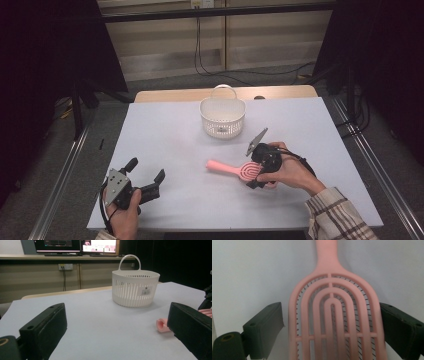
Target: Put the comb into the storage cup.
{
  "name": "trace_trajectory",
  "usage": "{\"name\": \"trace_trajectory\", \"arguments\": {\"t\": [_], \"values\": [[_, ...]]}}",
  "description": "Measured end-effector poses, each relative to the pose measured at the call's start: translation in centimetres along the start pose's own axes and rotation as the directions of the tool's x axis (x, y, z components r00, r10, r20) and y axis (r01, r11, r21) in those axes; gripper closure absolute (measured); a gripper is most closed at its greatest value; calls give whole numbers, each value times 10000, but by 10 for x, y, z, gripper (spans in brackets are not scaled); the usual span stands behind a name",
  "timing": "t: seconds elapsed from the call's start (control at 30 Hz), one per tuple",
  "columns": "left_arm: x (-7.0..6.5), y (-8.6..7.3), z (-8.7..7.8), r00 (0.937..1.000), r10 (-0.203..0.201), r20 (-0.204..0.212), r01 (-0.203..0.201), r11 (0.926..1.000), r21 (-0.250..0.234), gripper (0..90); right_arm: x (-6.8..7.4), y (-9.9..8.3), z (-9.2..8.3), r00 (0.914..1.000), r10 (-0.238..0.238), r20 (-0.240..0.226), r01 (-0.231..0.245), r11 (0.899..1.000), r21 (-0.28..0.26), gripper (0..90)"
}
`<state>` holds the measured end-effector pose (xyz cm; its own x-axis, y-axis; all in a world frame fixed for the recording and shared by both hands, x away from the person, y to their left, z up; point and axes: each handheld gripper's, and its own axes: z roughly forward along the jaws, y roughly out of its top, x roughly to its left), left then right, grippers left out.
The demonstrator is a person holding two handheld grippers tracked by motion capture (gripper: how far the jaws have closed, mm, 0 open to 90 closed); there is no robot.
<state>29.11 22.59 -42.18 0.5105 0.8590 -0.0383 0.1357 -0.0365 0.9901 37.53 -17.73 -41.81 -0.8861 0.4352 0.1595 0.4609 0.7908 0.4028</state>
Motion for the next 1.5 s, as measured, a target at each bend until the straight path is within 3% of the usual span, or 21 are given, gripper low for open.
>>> {"name": "trace_trajectory", "arguments": {"t": [0.3,0.8,1.13,1.5], "values": [[0,0,0,10000,4,26,-4,10000,5,28,3,2,4,9990,-383,233,376,9989,291,129],[0,0,0,10000,39,9,-39,10000,-11,28,4,6,10,9981,-410,451,373,9962,788,144],[0,0,0,10000,44,47,-45,10000,8,27,-2,5,11,9994,-242,265,218,9961,853,136],[0,0,0,10000,75,51,-75,10000,43,28,1,5,11,9983,-582,66,573,9934,991,170]]}}
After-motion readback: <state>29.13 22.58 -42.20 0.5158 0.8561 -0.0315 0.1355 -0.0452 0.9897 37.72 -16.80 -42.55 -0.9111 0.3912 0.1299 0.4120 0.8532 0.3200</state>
